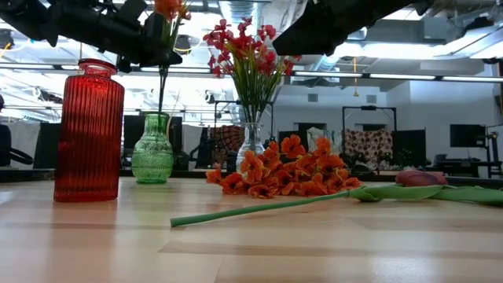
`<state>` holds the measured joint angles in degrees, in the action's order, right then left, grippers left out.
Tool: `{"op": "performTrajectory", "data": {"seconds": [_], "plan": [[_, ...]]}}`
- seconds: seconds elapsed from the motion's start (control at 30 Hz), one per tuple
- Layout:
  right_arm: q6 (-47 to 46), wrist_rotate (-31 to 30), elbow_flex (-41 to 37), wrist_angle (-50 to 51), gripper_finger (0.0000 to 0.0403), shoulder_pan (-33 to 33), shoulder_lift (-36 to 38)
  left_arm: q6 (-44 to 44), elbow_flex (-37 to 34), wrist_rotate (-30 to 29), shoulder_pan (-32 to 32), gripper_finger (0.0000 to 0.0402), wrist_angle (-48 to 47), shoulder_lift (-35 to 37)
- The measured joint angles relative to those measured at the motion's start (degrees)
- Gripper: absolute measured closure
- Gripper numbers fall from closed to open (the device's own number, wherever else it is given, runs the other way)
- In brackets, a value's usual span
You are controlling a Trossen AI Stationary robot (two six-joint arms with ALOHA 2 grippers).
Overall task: Sort flowers into vase by color
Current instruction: Put the bottom orange flower into the green vase
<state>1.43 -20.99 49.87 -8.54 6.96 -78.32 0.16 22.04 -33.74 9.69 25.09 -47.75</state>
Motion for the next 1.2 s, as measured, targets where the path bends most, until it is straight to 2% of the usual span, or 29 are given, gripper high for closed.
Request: {"op": "performTrajectory", "data": {"seconds": [0.3, 0.43, 0.7, 0.87, 1.0, 1.2], "plan": [[0.0, 0.0, 0.0, 0.0, 0.0201, 0.0, 0.0, -0.4, 0.0, 0.0, 0.0, 0.0381, 0.0, 0.3], [0.0, 0.0, 0.0, 0.0, 0.0201, 0.0, 0.0, -0.4, 0.0, 0.0, 0.0, 0.035, 0.0, 0.3], [0.0, 0.0, 0.0, 0.0, 0.0201, 0.0, 0.0, -0.5, 0.0, -0.1, 0.0, 0.0254, 0.1, 0.3], [-0.2, 0.0, 0.0, 0.0, 0.0201, 0.0, 0.0, -1.0, 0.0, 0.1, 0.0, 0.0208, -0.1, 1.5], [-3.1, 0.0, 0.0, 0.7, 0.0201, 0.1, 0.5, -0.8, 0.0, 0.7, 0.0, 0.0189, -0.3, 4.1], [-3.6, 0.0, 0.0, 4.5, 0.0201, 0.5, 2.7, -0.4, 0.0, 1.0, 0.0, 0.0187, -4.5, 8.9]]}}
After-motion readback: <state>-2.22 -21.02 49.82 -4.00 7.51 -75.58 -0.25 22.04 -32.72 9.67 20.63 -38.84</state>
